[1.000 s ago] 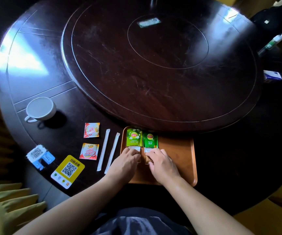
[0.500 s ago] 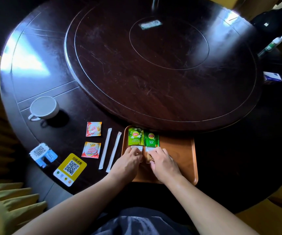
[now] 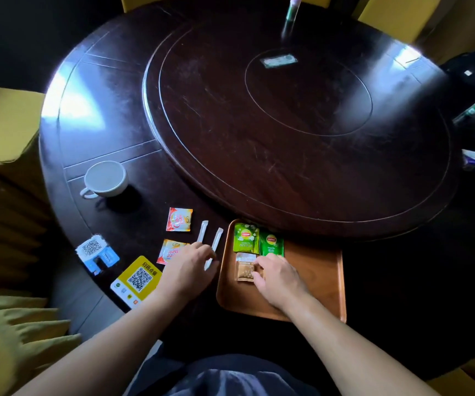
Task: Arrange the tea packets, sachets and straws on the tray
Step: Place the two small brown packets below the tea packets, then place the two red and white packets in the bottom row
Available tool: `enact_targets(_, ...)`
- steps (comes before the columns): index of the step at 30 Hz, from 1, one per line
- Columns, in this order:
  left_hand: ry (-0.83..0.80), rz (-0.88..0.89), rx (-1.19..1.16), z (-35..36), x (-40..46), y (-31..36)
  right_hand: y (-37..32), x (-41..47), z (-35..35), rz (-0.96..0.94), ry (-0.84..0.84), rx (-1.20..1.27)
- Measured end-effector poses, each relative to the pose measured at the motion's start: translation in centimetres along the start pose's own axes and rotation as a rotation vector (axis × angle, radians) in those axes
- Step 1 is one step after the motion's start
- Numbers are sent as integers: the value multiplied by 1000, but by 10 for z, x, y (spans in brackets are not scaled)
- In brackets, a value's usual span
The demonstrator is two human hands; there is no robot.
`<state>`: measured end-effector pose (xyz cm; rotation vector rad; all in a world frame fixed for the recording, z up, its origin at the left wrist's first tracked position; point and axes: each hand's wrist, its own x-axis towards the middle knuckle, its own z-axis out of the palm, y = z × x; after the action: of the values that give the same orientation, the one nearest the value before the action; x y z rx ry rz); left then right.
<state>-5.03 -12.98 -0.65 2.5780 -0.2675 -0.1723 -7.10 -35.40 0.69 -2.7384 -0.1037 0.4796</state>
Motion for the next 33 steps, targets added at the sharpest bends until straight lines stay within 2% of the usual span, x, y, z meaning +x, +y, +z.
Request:
enact_targets(4,81,-209,34,-23,0,-34,-23,16,-1,-41,-27,17)
enact_targets(7,34,-356,71,-36,0,-55,-44,31,-3,-67,-73,-1)
enact_targets(11,-13,-463,87,-43,-3,-74,-74,54,-4,-122,-95,-88)
enact_targets(15,-67,-498,127,-45,-3,-74,-102,81,-2,-173,-113,-148)
enact_targets(20,-49,-478,110,-37,-4,-67,-135,115,-1,-174,-113,-215)
enact_targets(30,-6,-579,-182,-28,2,-72,-166,156,23,-194,-121,-290)
enact_targets(33,-35,-550,-179,-27,1,-74,-168,160,23,-175,-103,-262)
